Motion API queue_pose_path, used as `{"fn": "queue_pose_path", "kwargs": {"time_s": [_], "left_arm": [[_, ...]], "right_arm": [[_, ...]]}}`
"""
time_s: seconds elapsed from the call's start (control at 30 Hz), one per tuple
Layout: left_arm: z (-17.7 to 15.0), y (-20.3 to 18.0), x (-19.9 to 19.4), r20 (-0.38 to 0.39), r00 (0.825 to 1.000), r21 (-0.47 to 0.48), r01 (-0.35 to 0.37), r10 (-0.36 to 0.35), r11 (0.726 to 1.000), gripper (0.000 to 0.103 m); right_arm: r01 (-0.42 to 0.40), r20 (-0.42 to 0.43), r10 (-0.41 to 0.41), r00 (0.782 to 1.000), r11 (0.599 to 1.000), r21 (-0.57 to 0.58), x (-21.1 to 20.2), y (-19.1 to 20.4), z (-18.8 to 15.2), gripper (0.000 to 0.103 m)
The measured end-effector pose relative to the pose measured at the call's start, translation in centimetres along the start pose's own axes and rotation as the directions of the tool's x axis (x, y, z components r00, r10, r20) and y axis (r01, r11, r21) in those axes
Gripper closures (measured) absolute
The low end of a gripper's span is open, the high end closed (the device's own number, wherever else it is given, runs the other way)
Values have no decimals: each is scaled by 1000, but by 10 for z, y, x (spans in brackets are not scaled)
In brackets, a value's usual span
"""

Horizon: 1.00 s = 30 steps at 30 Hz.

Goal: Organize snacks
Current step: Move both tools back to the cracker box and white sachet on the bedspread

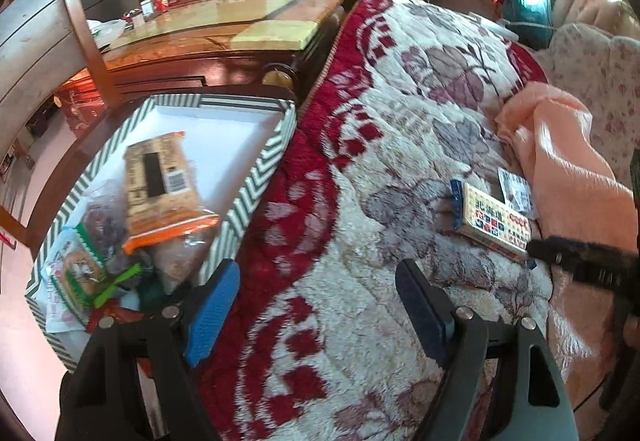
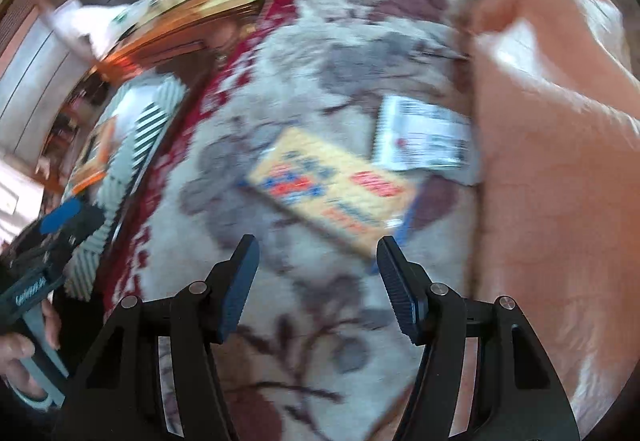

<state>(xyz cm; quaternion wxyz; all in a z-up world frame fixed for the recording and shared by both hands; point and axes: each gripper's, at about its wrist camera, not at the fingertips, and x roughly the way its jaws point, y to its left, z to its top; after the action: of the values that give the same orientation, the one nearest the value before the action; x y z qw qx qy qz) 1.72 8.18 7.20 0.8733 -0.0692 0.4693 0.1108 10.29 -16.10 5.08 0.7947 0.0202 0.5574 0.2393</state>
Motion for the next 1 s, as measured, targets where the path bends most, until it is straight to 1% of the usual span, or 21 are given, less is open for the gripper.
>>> {"fn": "queue_pose_path", "kwargs": {"time_s": [0.1,0.2,0.43,0.53,0.63,0.7,0.73,0.77,0.8,0.83,0.87,0.9,0.93,1.0], "left_arm": [[0,-6,8,-20,1000,12,0,0,1000,21],[1,-11,13,-32,999,22,-4,4,1000,21],[2,-16,22,-51,999,31,-8,10,999,21],[2,-15,25,-59,998,31,-10,12,999,21],[1,-14,27,-67,998,30,-15,17,999,21],[2,-11,27,-69,997,24,-18,20,1000,21],[2,-10,28,-70,997,21,-19,20,1000,21],[2,-9,28,-70,997,16,-19,20,1000,21],[3,-8,29,-71,997,11,-19,19,1000,21],[3,-8,29,-72,997,8,-17,18,1000,21],[3,-8,29,-72,997,5,-16,16,1000,21],[3,-9,30,-73,997,4,-14,15,1000,21],[3,-10,30,-75,997,4,-11,12,1000,21],[3,-13,30,-76,997,5,1,-1,1000,21]], "right_arm": [[-5,11,4,1000,999,41,3,-19,9,41],[-17,2,17,1000,999,42,10,-26,17,41],[-24,-13,25,1000,999,46,30,-29,36,41],[-45,-14,46,999,999,22,39,-27,46,41],[-37,-11,37,999,999,1,48,-24,53,41],[-49,-7,49,999,999,-10,51,-21,55,41],[-74,-34,74,997,997,-1,53,-20,55,41],[-118,-62,119,991,993,20,54,-18,52,39],[-138,-81,140,987,990,31,54,-15,48,37],[-132,-83,133,988,991,19,52,-10,44,35],[-140,-90,141,986,990,13,48,-4,37,35],[-164,-99,166,981,986,28,46,0,31,34],[-200,-110,204,973,979,48,45,5,23,34],[-292,-139,296,945,955,51,42,23,5,34]]}}
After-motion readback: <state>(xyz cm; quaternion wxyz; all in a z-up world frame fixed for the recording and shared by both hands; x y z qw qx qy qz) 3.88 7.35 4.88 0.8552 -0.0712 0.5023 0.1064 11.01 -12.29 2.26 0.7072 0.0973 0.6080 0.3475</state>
